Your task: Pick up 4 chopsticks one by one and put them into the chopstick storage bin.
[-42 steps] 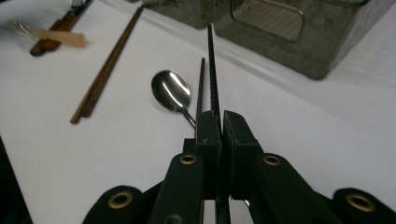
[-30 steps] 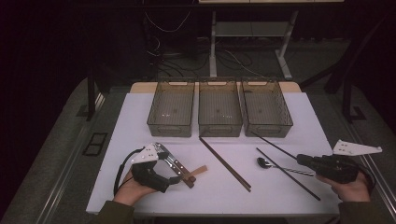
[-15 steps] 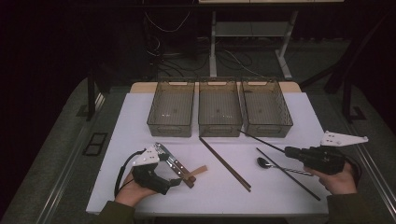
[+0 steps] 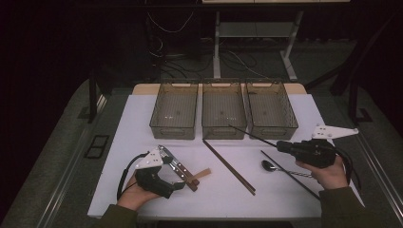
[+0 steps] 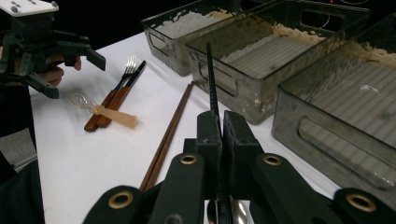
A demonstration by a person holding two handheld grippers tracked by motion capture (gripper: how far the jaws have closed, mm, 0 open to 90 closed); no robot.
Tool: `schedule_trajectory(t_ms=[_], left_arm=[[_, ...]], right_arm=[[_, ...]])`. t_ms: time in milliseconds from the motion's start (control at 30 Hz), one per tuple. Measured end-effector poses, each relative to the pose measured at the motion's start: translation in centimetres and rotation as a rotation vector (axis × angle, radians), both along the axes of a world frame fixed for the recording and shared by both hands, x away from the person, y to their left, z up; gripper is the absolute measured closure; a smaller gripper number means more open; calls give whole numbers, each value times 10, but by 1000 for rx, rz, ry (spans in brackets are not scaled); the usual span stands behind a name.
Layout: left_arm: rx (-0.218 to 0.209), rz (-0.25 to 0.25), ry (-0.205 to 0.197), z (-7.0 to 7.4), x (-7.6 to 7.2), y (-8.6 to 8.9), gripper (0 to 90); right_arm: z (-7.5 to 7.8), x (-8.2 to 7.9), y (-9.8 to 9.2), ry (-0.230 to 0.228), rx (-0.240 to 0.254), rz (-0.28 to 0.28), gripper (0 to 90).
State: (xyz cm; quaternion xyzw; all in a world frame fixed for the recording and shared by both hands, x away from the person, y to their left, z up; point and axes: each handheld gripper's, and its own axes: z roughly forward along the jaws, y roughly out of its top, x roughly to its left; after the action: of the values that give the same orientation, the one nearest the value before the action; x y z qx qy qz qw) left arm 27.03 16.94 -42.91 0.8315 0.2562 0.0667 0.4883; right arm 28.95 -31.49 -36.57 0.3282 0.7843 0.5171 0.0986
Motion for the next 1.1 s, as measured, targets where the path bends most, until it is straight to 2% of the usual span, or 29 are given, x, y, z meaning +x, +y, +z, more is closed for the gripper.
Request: schedule_trajectory(t_ms=[633, 900, 1100], left_arm=[[-1, 3, -2, 0, 0, -1, 0], [-6, 5, -8, 0, 0, 0, 0], [-2, 5, -12, -1, 0, -1, 0]], right_arm=[[10, 21, 45, -6, -22, -17, 856], [19, 36, 70, -23, -14, -26, 857], [23, 50, 91, -25, -27, -31, 857]])
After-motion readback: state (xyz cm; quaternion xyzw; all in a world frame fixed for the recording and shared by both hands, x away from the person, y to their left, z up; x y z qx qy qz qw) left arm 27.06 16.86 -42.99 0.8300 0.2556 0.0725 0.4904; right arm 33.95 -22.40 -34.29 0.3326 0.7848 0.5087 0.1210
